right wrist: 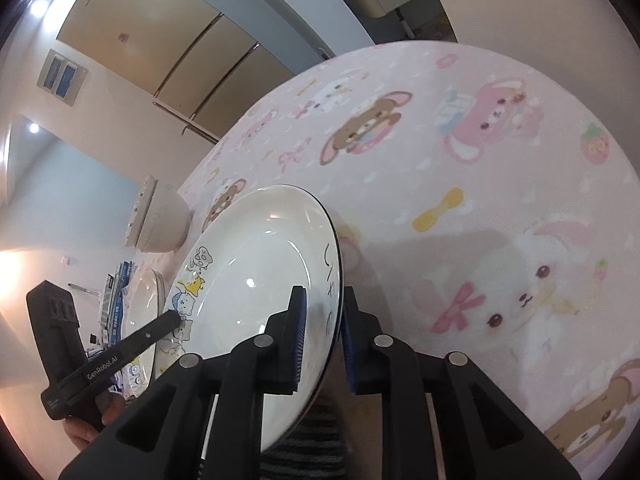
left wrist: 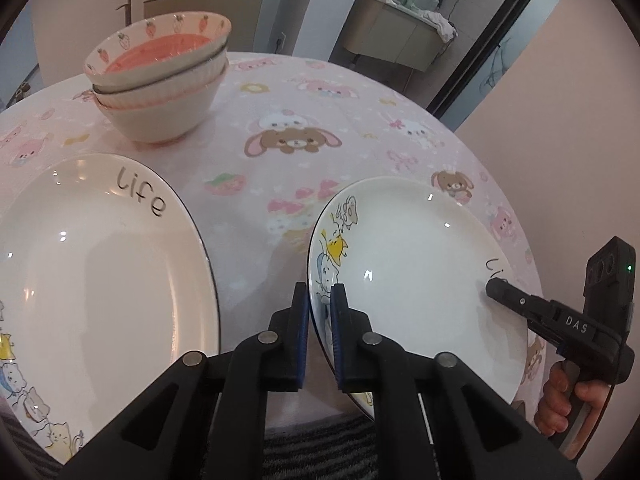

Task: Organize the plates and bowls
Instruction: 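Close the right tool on the cartoon plate rim and lift it, then carry the cartoon plate over the stacked 'life' plates, then lower the cartoon plate onto the 'life' plates and open the right tool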

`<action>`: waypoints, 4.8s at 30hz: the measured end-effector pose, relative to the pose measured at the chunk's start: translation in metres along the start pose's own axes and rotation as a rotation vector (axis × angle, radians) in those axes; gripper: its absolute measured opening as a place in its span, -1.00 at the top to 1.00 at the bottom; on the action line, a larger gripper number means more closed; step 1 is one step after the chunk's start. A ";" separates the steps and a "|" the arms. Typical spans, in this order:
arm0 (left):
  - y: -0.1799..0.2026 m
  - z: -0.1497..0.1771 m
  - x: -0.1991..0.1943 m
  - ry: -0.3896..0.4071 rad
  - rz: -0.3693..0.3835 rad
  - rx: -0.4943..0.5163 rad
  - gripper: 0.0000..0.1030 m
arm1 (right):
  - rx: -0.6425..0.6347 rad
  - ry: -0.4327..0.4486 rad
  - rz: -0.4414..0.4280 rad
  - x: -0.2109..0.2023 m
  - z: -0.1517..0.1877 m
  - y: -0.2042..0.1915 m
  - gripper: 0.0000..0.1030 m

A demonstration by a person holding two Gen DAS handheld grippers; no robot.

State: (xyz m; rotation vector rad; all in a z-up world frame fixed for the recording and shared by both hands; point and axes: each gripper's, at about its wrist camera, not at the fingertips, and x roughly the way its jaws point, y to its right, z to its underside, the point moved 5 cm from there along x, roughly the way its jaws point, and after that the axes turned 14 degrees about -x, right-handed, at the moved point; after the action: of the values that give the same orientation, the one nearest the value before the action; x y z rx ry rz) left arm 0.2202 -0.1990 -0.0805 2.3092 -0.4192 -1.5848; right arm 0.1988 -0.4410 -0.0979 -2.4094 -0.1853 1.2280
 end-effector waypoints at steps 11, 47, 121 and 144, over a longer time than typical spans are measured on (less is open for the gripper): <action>-0.020 -0.020 -0.085 0.143 0.078 -0.027 0.88 | -0.159 0.089 -0.004 -0.038 -0.024 -0.083 0.62; -0.250 -0.006 -0.164 0.308 0.049 -0.331 0.84 | -0.350 -0.033 -0.147 0.086 0.030 -0.289 0.63; -0.215 0.014 -0.111 0.343 -0.097 -0.016 -0.20 | -0.715 -0.033 0.231 0.113 0.052 -0.279 0.41; -0.221 0.013 -0.113 0.356 -0.115 -0.037 0.18 | -0.786 0.006 0.178 0.106 0.059 -0.298 -0.34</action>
State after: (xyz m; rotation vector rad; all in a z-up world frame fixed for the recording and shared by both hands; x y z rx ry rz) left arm 0.1834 0.0465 -0.0803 2.5556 -0.1715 -1.1773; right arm 0.2370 -0.1223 -0.0793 -3.1460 -0.5487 1.4092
